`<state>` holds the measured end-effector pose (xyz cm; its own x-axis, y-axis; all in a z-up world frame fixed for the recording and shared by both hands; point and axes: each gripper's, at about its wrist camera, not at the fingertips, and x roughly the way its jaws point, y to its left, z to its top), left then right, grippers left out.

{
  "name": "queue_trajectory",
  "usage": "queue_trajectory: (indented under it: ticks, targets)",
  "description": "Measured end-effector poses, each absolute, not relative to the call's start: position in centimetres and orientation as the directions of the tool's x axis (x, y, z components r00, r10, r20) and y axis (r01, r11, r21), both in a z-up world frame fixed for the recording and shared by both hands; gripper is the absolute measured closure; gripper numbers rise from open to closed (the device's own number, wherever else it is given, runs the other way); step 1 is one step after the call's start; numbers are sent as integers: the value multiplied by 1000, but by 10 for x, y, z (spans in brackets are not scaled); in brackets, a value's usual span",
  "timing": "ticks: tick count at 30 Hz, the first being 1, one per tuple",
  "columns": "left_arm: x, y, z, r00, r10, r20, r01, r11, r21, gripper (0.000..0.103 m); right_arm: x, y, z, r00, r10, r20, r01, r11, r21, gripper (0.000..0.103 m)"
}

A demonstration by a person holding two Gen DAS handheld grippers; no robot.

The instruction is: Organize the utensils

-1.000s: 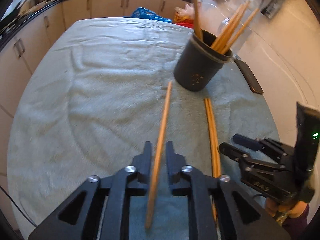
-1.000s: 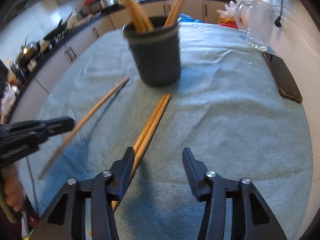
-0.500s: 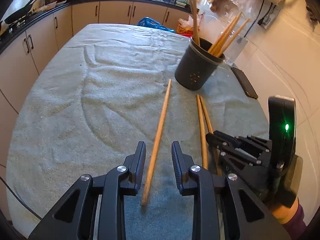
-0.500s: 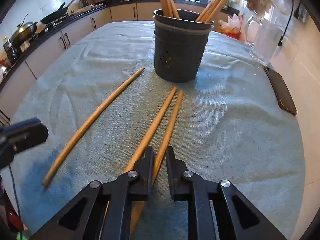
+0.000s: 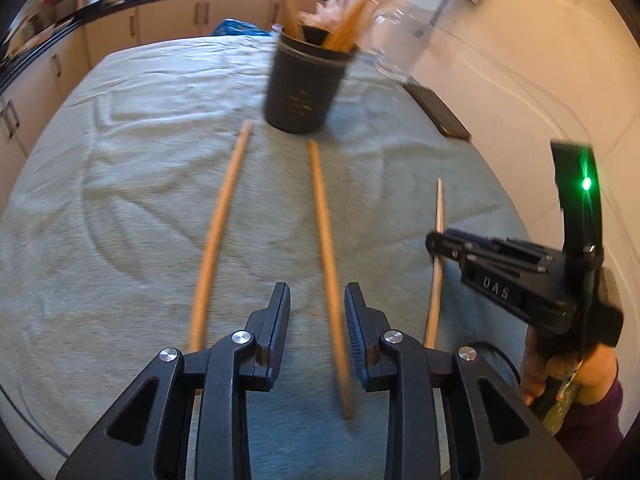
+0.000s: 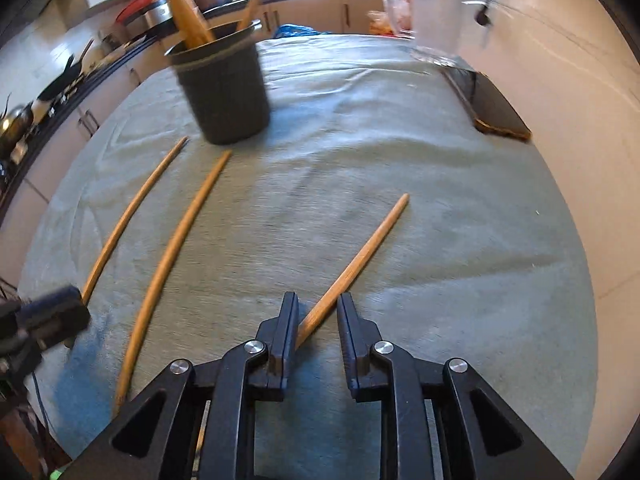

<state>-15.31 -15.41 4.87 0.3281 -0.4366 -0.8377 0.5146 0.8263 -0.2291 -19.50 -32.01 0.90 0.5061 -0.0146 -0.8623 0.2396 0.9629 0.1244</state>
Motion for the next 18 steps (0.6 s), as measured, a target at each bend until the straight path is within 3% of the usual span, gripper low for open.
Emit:
queue_trajectory:
  ticks: [11,13,18]
  targets:
    - [-156,-187,25,346,-321,-882,537,838,-94,77,-209,-325,9,548,18,-837,233,957,174,81]
    - [-156,-187,23,360,-300,-883,526,847,-73,93,-209,-326,9,550,22,-835,229,958,176,81]
    - [-153,-182,23,361,-288,-887,493,866,-81,96,-210,-326,9,554,21,-832,218,961,170,81]
